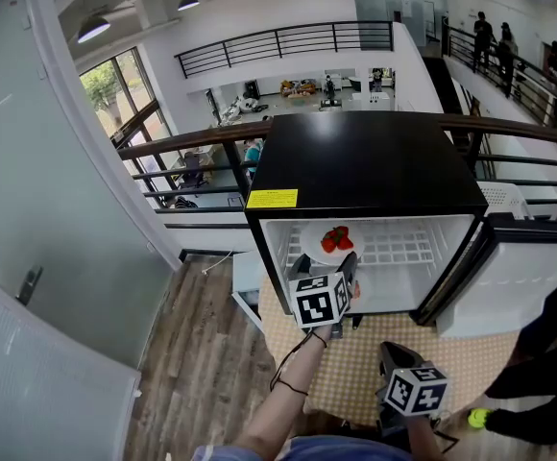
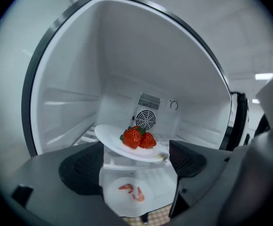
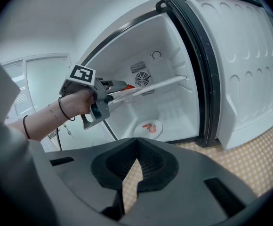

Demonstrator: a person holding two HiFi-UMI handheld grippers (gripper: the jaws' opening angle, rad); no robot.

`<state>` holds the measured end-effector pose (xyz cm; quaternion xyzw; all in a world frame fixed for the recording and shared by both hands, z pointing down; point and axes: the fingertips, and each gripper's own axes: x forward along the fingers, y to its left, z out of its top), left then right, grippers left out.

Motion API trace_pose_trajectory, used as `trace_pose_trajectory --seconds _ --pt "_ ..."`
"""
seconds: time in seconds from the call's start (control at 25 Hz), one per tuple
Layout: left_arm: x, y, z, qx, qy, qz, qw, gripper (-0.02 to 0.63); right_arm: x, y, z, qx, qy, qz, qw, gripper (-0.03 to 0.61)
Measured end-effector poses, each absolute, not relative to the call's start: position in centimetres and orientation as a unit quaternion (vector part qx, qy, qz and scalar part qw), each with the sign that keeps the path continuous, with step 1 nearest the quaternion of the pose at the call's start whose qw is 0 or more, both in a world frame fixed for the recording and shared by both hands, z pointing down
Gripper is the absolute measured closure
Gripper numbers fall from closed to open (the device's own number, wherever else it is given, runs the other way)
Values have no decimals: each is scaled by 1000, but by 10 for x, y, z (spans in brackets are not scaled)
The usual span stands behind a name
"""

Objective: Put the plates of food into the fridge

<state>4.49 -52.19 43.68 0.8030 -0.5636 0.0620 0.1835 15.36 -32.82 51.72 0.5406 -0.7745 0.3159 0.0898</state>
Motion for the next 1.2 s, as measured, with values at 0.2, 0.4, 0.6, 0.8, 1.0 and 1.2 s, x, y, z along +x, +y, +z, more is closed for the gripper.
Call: trace_pose_trajectory --seconds 0.2,0.4,0.6,0.8,1.0,1.2 --pt "45 -521 443 809 -557 112 150 183 153 -328 518 539 -773 322 86 563" --pt "47 -513 457 818 -534 165 134 183 149 -329 520 536 -775 323 87 563" --pt "47 -510 458 821 -532 173 117 186 144 -330 521 531 -777 325 89 563" --pt "42 -508 455 823 -529 151 145 204 145 -332 521 533 -776 325 89 563" --pt "40 -509 455 820 -512 199 158 387 146 -334 522 534 -775 325 89 563" --pt "38 -514 443 818 -523 207 118 601 144 -336 523 534 -775 325 89 563"
